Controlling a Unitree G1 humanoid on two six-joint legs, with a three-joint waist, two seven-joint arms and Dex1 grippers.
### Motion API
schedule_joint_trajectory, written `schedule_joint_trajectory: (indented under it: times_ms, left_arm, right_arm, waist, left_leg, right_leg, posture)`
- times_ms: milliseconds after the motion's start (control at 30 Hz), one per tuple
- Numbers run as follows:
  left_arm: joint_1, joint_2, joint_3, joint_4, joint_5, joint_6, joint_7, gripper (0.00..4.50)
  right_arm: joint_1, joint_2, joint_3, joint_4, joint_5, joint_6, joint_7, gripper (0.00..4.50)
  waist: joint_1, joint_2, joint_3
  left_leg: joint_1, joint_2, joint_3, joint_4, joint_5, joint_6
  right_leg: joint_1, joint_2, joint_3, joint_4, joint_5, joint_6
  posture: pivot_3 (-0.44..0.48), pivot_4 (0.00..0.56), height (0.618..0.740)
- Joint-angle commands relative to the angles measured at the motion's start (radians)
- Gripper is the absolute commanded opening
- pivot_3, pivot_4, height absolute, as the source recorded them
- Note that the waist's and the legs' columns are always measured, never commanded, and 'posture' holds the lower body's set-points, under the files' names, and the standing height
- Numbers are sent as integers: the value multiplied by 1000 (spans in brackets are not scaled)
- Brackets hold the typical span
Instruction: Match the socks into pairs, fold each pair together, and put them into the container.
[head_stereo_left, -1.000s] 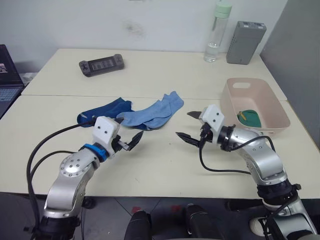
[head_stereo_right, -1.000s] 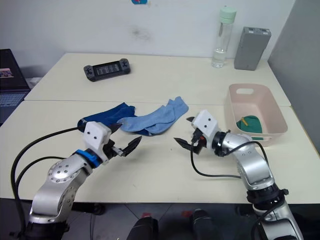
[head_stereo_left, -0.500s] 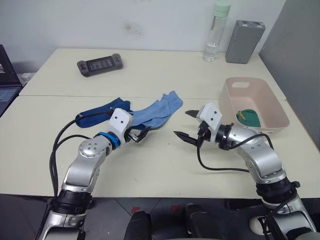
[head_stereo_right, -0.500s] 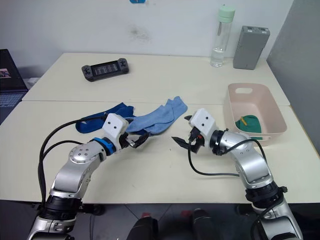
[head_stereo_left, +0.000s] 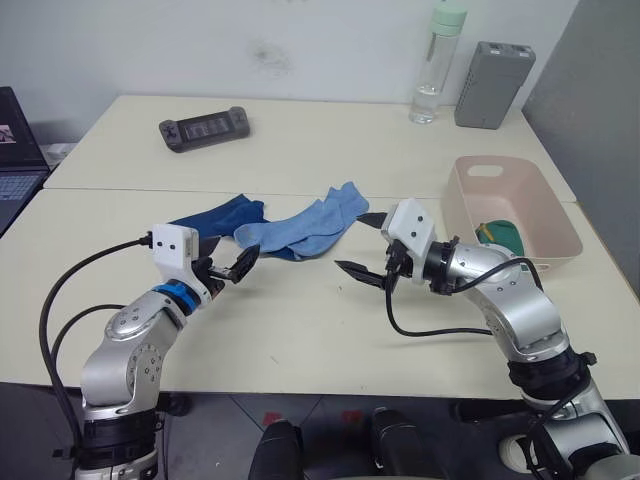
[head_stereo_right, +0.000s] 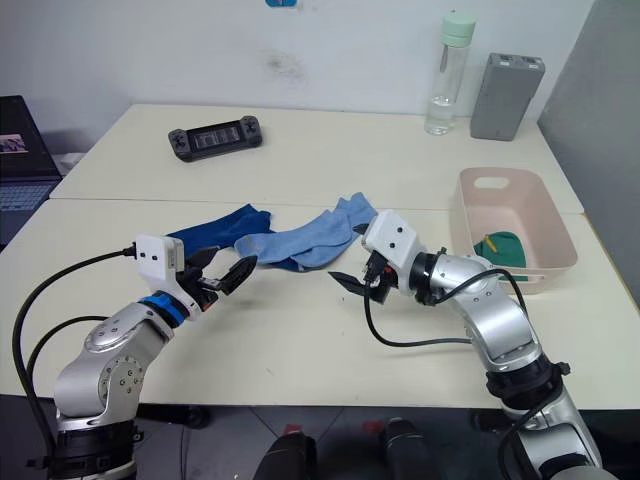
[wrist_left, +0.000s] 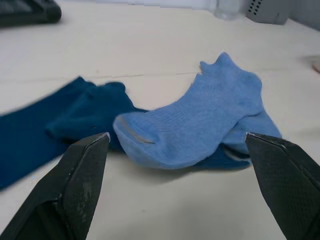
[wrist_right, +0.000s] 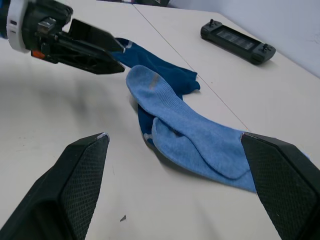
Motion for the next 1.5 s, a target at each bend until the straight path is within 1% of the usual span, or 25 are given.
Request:
schedule_joint_trajectory:
  times_ms: [33,133,333,367,433,533,667,833,867,1000,1167,1333,1400,1500]
  left_arm:
    - [-46,-13,7,20,-21,17,32,4500]
    - [-71,-30,1,57,-14,14,55,4500]
    - [-74,-29,-7,109,10,-14,67,4500]
    - [-80,-30,-7,123,18,-28,72,4317]
    - [-94,-38,1,143,11,-38,75,3925]
    - [-102,-40,-10,148,9,-54,60,3035]
    - [-100,-45,-9,140,1,-51,64,1746]
    - [-64,-46,5,89,-30,-24,61,89]
    - [-56,-43,4,76,-37,-16,58,12]
    - [-17,-22,5,-3,-86,42,42,12]
    - [73,64,75,-136,-198,175,15,12]
    - [223,175,186,-228,-376,309,-70,12]
    - [291,211,233,-231,-424,343,-102,12]
    - [380,259,270,-232,-445,358,-149,12]
  right_arm:
    - [-19,-2,-2,-20,-2,-28,1,4486]
    - [-24,-6,-5,-19,-4,-27,-3,4486]
    - [-14,-18,-8,-28,-7,-21,-10,4486]
    - [-14,-18,-7,-28,-7,-21,-11,4500]
    - [-15,-19,-7,-27,-6,-22,-12,4500]
    - [-13,-16,-6,-22,-7,-25,-14,4500]
    - [-12,-11,-8,-18,-4,-24,-19,4500]
    - [-9,-11,-9,-19,-1,-24,-24,4500]
    - [-8,-10,-9,-16,0,-25,-25,4500]
    - [0,-6,-6,-17,3,-26,-28,4500]
    - [6,-5,-8,-13,6,-29,-23,4500]
    - [8,-11,-7,4,9,-39,-8,4500]
    - [7,-11,-5,12,7,-46,-5,4500]
    - [6,-10,-3,19,6,-51,1,4500]
  waist:
    - [-1,0,0]
    - [-1,0,0]
    - [-3,0,0]
    - [-3,0,0]
    - [-2,0,0]
    - [-1,0,0]
    - [-1,0,0]
    - [-3,0,0]
    - [-2,0,0]
    - [-2,0,0]
    - [-9,0,0]
    - [-21,-1,0]
    - [-24,-1,0]
    - [-27,-1,0]
  left_leg:
    - [0,0,0,0,0,0]
    - [0,0,0,0,0,0]
    - [0,0,0,0,0,0]
    - [0,0,0,0,0,0]
    - [0,0,0,0,0,0]
    - [0,0,0,0,0,0]
    - [0,0,0,0,0,0]
    - [0,0,0,0,0,0]
    - [0,0,0,0,0,0]
    - [0,0,0,0,0,0]
    - [0,0,1,-1,0,0]
    - [0,1,1,-1,0,0]
    - [0,1,0,-1,0,0]
    - [1,1,0,-1,0,0]
  right_leg:
    - [0,0,0,0,0,0]
    - [0,0,0,0,0,-1]
    - [0,0,1,0,1,-1]
    - [0,0,0,0,1,-1]
    - [0,0,0,0,1,-1]
    - [0,0,0,0,0,-1]
    - [0,0,1,0,1,-1]
    - [0,0,1,0,0,-1]
    - [0,0,1,0,0,-1]
    - [0,0,1,0,0,0]
    - [-1,0,1,-1,0,0]
    - [-1,0,1,-1,-1,-1]
    - [-1,0,1,-1,-1,-1]
    - [-1,0,1,-1,-1,-2]
  posture:
    - [0,150,740]
    - [0,150,740]
    - [0,150,740]
    - [0,150,740]
    - [0,150,740]
    - [0,150,740]
    - [0,150,740]
    - [0,150,740]
    - [0,150,740]
    - [0,150,740]
    - [0,150,740]
    - [0,150,740]
    - [0,150,740]
    - [0,150,740]
